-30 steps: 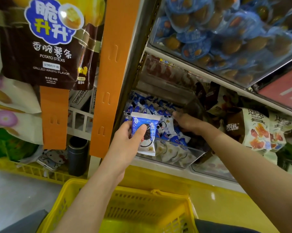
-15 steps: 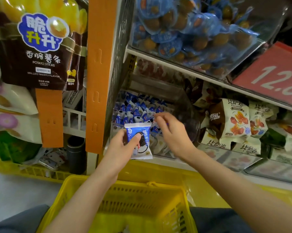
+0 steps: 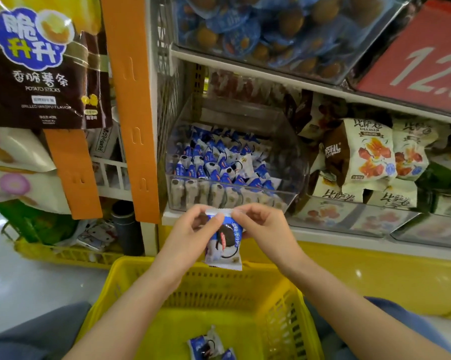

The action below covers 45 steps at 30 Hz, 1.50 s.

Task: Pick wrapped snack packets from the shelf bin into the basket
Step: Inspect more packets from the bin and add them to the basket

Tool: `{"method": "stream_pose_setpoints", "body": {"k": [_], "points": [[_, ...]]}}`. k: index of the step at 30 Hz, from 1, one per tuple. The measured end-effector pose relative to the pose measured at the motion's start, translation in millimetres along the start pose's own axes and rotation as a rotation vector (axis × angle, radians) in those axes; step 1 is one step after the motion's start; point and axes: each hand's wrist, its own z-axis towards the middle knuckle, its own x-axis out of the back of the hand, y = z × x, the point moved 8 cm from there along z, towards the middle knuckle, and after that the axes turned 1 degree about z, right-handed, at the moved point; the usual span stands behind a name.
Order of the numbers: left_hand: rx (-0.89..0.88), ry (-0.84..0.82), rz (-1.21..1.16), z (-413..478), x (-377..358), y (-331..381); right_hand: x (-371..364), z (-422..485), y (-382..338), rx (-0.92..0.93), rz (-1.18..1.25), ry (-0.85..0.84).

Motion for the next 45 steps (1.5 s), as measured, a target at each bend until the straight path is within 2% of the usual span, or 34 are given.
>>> {"method": "stream_pose_setpoints", "body": {"k": [3,7,10,12,15,19,21,24,26,30,34,37,45], "points": [[0.001,0.062,0.021,0.6,0.9,-6.3,-6.7,-3.4,11.4,-0.017,0.038,-0.031],[-0.015,0.087,0.061,3.5,2.1,-9.4,-13.6,-4.5,4.9,0.108,-0.276,-0.088],[0.037,0.058,0.085,4.4,-1.6,-16.5,-13.9,-13.0,-18.9,0.431,-0.718,-0.042],[0.064,0.036,0.076,4.4,-5.3,-20.8,-16.7,-19.8,-25.9,0.573,-0.877,-0.033],[0.129,0.002,0.034,4.6,-10.4,-24.4,-7.9,-14.8,-20.0,0.412,-0.659,-0.037],[0.189,-0.069,0.048,3.6,-15.8,-24.8,19.8,-0.5,-6.7,0.130,-0.301,0.149],[0.165,-0.022,0.004,3.2,-11.9,-21.3,28.0,3.4,4.8,-0.031,-0.050,0.190],[0.049,0.096,-0.049,2.8,1.7,-8.2,24.9,2.8,18.2,-0.222,0.210,0.114],[-0.009,0.174,-0.044,2.7,12.5,-1.7,18.2,0.3,19.6,-0.278,0.178,-0.009],[-0.109,0.269,0.041,3.3,26.3,10.6,3.2,-6.5,18.6,-0.265,-0.040,-0.186],[-0.213,0.181,0.299,1.9,26.5,24.3,-1.7,-10.3,4.5,-0.035,-0.309,-0.238],[-0.247,0.104,0.513,-0.6,22.7,24.2,-6.1,-12.1,-5.3,0.050,-0.252,-0.222],[-0.241,0.077,0.491,-4.7,9.5,17.7,-12.0,-10.2,-6.2,0.100,-0.221,-0.138]]}}
